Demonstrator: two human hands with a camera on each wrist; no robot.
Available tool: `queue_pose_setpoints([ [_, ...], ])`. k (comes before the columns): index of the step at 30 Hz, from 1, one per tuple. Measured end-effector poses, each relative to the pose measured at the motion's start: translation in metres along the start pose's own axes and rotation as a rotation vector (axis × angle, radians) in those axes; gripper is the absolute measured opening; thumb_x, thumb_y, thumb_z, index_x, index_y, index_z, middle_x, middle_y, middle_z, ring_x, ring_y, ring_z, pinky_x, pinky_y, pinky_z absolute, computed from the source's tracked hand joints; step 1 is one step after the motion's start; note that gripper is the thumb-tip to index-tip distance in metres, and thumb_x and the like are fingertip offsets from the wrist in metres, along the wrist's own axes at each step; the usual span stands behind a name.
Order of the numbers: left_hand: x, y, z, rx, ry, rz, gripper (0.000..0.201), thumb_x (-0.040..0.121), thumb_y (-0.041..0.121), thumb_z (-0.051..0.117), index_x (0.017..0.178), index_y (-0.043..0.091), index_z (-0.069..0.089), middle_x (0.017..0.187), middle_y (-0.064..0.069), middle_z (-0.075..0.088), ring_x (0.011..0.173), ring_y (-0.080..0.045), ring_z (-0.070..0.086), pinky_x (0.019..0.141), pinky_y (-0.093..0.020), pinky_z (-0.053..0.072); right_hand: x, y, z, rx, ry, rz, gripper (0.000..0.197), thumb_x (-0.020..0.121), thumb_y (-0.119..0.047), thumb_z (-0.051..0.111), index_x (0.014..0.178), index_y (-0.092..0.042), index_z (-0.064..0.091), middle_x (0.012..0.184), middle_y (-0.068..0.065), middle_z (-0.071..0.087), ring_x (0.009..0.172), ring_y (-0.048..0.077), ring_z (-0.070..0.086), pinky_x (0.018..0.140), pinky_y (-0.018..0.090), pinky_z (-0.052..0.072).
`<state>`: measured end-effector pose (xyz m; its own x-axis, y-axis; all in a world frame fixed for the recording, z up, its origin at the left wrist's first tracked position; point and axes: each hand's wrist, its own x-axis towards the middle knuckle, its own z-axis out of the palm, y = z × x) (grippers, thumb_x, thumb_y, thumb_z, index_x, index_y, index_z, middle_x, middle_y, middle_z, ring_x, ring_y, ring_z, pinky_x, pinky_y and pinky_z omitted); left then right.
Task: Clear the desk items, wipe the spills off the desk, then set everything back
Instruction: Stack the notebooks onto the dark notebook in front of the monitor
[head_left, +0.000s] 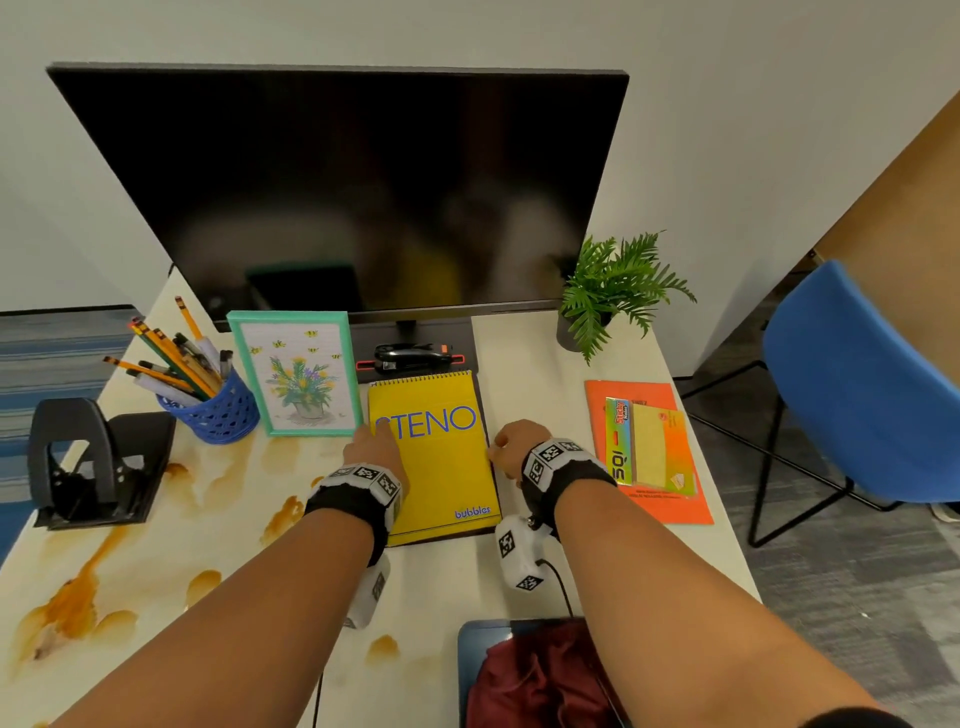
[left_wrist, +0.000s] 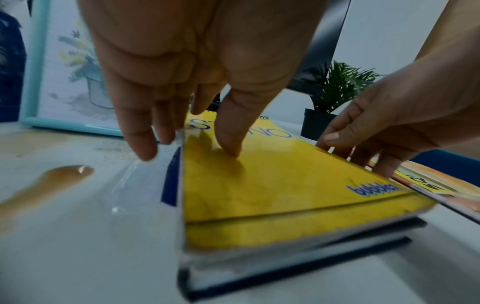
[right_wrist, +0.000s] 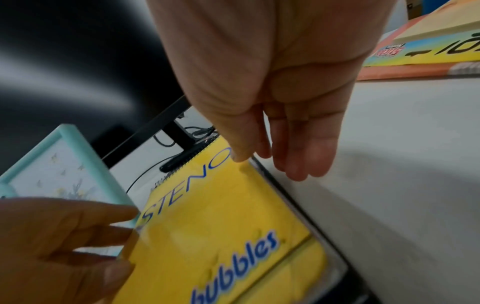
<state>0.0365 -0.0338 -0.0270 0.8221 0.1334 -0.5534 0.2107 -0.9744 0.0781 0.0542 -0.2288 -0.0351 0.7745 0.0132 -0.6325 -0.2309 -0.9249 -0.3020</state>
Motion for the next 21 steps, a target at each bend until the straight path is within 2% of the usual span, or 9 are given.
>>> queue_pose_setpoints([
  [2, -0.001, -0.006, 0.001, -0.069, -0.026, 0.0, 0.08, 0.085, 0.013, 0.065, 0.149, 0.012, 0.018, 0.144, -0.014, 0.037, 0.127, -0.031, 0.048, 0.1, -0.035, 0.044, 0.002, -0.008, 0.009, 0.002, 0.003, 0.018, 0.034, 0.094, -0.038, 0.052, 0.097, -0.007, 0.064, 0.106, 0.012, 0.066, 0.103, 0.03, 0.064, 0.079, 0.029, 0.046],
  [5, -0.003, -0.007, 0.004, -0.078, -0.045, 0.047, 0.08, 0.088, 0.015, 0.062, 0.151, 0.013, 0.013, 0.147, -0.011, 0.038, 0.13, -0.029, 0.046, 0.103, -0.034, 0.042, 0.003, -0.012, 0.017, 0.009, 0.026, 0.065, 0.043, 0.094, -0.041, 0.052, 0.115, -0.004, 0.059, 0.12, 0.014, 0.062, 0.11, 0.031, 0.059, 0.086, 0.032, 0.046],
  [8, -0.007, -0.001, 0.009, -0.088, -0.039, 0.124, 0.081, 0.087, 0.018, 0.06, 0.151, 0.022, 0.011, 0.145, -0.009, 0.042, 0.127, -0.03, 0.048, 0.1, -0.035, 0.046, 0.001, -0.007, 0.016, 0.04, 0.036, 0.121, 0.045, 0.096, -0.038, 0.051, 0.124, -0.002, 0.052, 0.128, 0.014, 0.057, 0.118, 0.031, 0.055, 0.095, 0.035, 0.044],
  [10, -0.007, 0.002, 0.012, -0.139, -0.062, 0.166, 0.08, 0.087, 0.018, 0.059, 0.151, 0.028, 0.012, 0.139, -0.009, 0.048, 0.121, -0.03, 0.053, 0.096, -0.034, 0.047, 0.002, 0.005, 0.014, 0.093, 0.028, 0.154, 0.042, 0.095, -0.033, 0.052, 0.123, -0.002, 0.052, 0.124, 0.014, 0.058, 0.116, 0.031, 0.056, 0.091, 0.034, 0.044],
  [12, -0.005, 0.005, 0.014, -0.213, -0.055, 0.193, 0.074, 0.086, 0.019, 0.059, 0.147, 0.029, 0.019, 0.129, -0.009, 0.056, 0.112, -0.028, 0.058, 0.093, -0.034, 0.05, 0.0, 0.014, 0.01, 0.165, 0.034, 0.185, 0.041, 0.094, -0.027, 0.055, 0.124, -0.001, 0.053, 0.116, 0.013, 0.058, 0.116, 0.032, 0.057, 0.087, 0.033, 0.044],
  [14, -0.002, 0.006, 0.012, -0.296, -0.004, 0.201, 0.06, 0.085, 0.018, 0.059, 0.138, 0.023, 0.032, 0.125, -0.009, 0.058, 0.109, -0.029, 0.059, 0.093, -0.036, 0.05, -0.003, 0.017, 0.004, 0.24, 0.068, 0.191, 0.041, 0.092, -0.021, 0.056, 0.128, -0.003, 0.05, 0.125, 0.015, 0.056, 0.119, 0.034, 0.054, 0.091, 0.033, 0.043],
  [16, -0.001, 0.008, 0.004, -0.386, 0.027, 0.153, 0.052, 0.088, 0.017, 0.057, 0.135, 0.015, 0.035, 0.126, -0.012, 0.057, 0.111, -0.032, 0.058, 0.093, -0.037, 0.047, -0.005, 0.013, -0.005, 0.301, 0.13, 0.13, 0.028, 0.091, -0.014, 0.052, 0.117, -0.007, 0.049, 0.123, 0.016, 0.056, 0.113, 0.034, 0.055, 0.085, 0.03, 0.042],
  [18, 0.001, 0.01, -0.006, -0.465, 0.037, 0.093, 0.061, 0.091, 0.021, 0.056, 0.143, 0.01, 0.025, 0.135, -0.014, 0.051, 0.119, -0.035, 0.054, 0.099, -0.039, 0.044, -0.012, 0.004, -0.018, 0.389, 0.214, 0.03, 0.016, 0.091, -0.009, 0.05, 0.107, -0.007, 0.048, 0.109, 0.018, 0.056, 0.1, 0.031, 0.056, 0.078, 0.029, 0.039],
  [21, -0.004, 0.013, -0.027, -0.603, 0.11, 0.061, 0.071, 0.093, 0.024, 0.054, 0.15, 0.009, 0.014, 0.147, -0.015, 0.039, 0.13, -0.037, 0.045, 0.108, -0.044, 0.038, -0.028, -0.012, -0.039, 0.534, 0.334, -0.153, 0.028, 0.092, -0.008, 0.051, 0.119, -0.005, 0.048, 0.102, 0.01, 0.055, 0.093, 0.025, 0.053, 0.077, 0.027, 0.038],
])
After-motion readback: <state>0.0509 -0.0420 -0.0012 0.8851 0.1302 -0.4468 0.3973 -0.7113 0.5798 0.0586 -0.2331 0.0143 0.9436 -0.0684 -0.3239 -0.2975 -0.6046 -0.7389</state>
